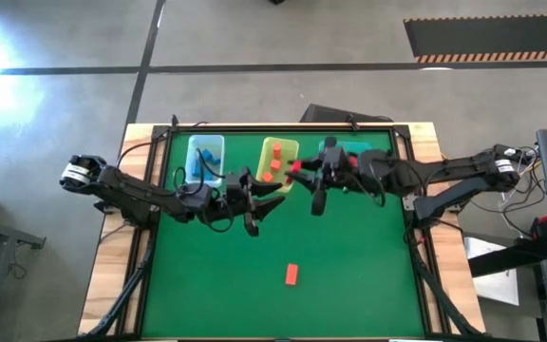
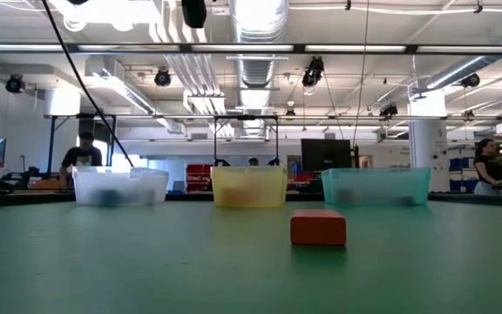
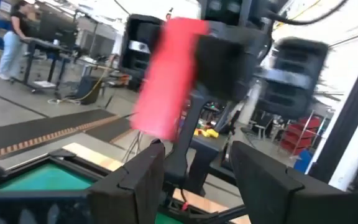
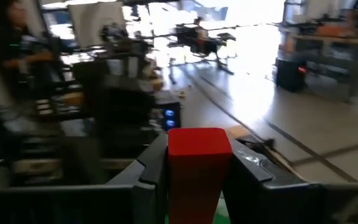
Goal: Sort & place blocks by color
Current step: Put the red block into the blue bin
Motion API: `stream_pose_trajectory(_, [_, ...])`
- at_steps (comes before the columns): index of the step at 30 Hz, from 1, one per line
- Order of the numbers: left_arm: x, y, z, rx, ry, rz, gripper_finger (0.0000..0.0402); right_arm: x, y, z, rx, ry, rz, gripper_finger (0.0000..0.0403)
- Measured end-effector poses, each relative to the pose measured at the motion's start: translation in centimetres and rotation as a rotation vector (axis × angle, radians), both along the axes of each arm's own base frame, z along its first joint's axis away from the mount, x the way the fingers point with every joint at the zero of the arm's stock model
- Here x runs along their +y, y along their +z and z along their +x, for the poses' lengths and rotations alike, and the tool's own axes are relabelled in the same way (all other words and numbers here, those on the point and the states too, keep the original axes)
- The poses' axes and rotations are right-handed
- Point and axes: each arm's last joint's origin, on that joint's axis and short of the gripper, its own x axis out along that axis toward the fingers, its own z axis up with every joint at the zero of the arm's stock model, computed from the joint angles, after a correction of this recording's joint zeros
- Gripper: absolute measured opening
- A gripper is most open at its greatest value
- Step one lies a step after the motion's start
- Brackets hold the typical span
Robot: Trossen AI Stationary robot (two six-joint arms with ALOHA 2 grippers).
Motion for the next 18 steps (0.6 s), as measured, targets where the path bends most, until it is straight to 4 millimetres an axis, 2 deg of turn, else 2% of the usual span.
stream_pose_trajectory(4, [0.1,0.1,-0.1,-0.005,0.019,-0.005,0.0169,-1.8,-0.3,-1.0,0.085,-0.123,0.036,0.0092])
stream_pose_trajectory(7, [0.2,0.1,-0.1,-0.004,0.024,-0.006,0.0169,-3.5,-1.4,-1.9,0.218,-0.272,0.053,0.0092])
stream_pose_trajectory(14, [0.4,0.1,-0.1,-0.005,0.035,-0.007,0.0170,-8.7,-6.9,-4.3,0.654,-0.677,0.138,0.0092])
stream_pose_trajectory(18, [0.5,0.1,0.0,-0.005,0.037,-0.007,0.0170,-11.3,-10.4,-5.4,0.779,-0.805,0.212,0.0092])
